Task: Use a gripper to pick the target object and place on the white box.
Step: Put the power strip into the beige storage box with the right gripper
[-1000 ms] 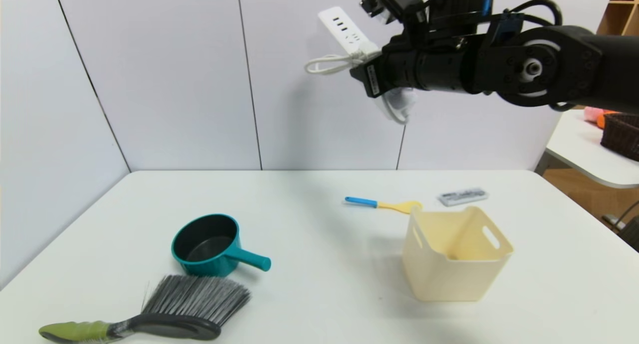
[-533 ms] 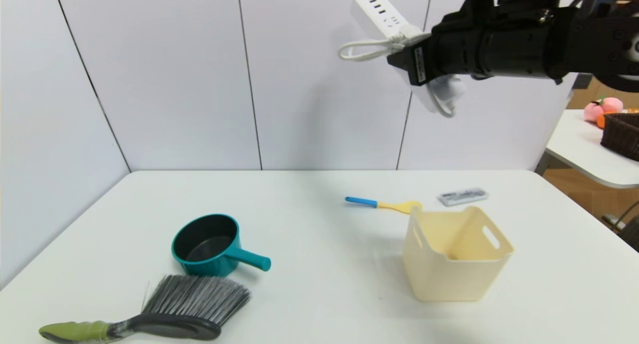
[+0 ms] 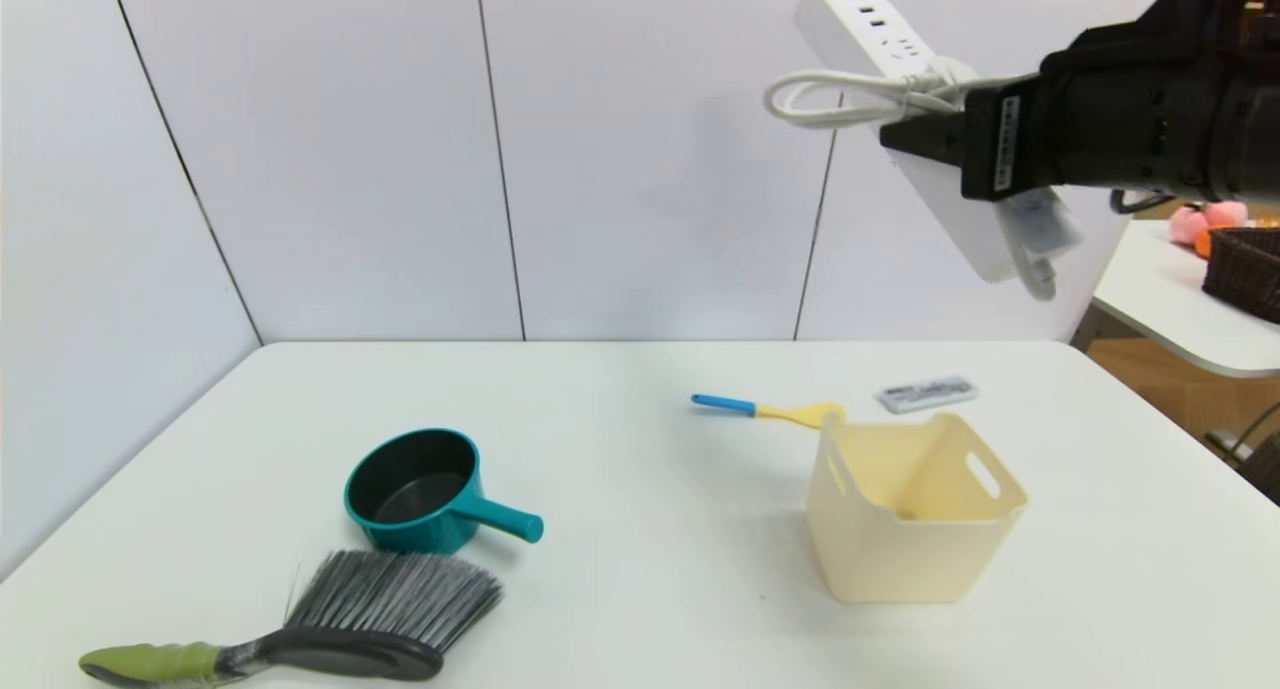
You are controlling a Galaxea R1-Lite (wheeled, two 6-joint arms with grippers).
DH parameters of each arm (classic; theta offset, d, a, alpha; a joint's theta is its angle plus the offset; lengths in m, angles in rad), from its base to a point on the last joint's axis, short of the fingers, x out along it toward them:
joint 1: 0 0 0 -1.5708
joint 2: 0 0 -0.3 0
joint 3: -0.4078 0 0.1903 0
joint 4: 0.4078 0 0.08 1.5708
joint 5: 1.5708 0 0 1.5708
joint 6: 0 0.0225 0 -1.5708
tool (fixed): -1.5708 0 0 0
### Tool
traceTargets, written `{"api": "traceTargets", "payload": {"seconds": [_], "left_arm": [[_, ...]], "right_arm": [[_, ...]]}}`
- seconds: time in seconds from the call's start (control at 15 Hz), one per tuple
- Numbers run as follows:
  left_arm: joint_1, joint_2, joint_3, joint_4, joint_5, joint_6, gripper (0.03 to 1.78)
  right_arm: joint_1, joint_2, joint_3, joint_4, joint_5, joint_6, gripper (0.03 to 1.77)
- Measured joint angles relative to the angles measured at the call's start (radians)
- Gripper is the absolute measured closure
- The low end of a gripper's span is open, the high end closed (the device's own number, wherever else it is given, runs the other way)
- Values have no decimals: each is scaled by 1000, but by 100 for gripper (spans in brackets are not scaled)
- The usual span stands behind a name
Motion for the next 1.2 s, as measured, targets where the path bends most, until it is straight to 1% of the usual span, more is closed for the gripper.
{"api": "traceTargets", "payload": {"seconds": [0.07,0.2,0.33,0.4,0.53,0.6,0.73,0.87,1.07,1.2], "left_arm": [[0,0,0,0,0,0,12],[0,0,0,0,0,0,12],[0,0,0,0,0,0,12],[0,0,0,0,0,0,12],[0,0,0,0,0,0,12],[0,0,0,0,0,0,12],[0,0,0,0,0,0,12],[0,0,0,0,0,0,12],[0,0,0,0,0,0,12],[0,0,0,0,0,0,12]], "right_arm": [[-1,-40,60,-3,0,27,95],[-13,-130,195,-16,2,111,95],[-63,-209,299,-53,24,170,95],[-97,-242,343,-93,53,178,95],[-158,-295,414,-201,130,184,95],[-172,-313,439,-243,145,185,95],[-184,-336,484,-317,155,186,95],[-186,-341,513,-379,177,185,95],[-187,-314,540,-490,181,178,95],[-184,-283,553,-510,182,171,95]]}}
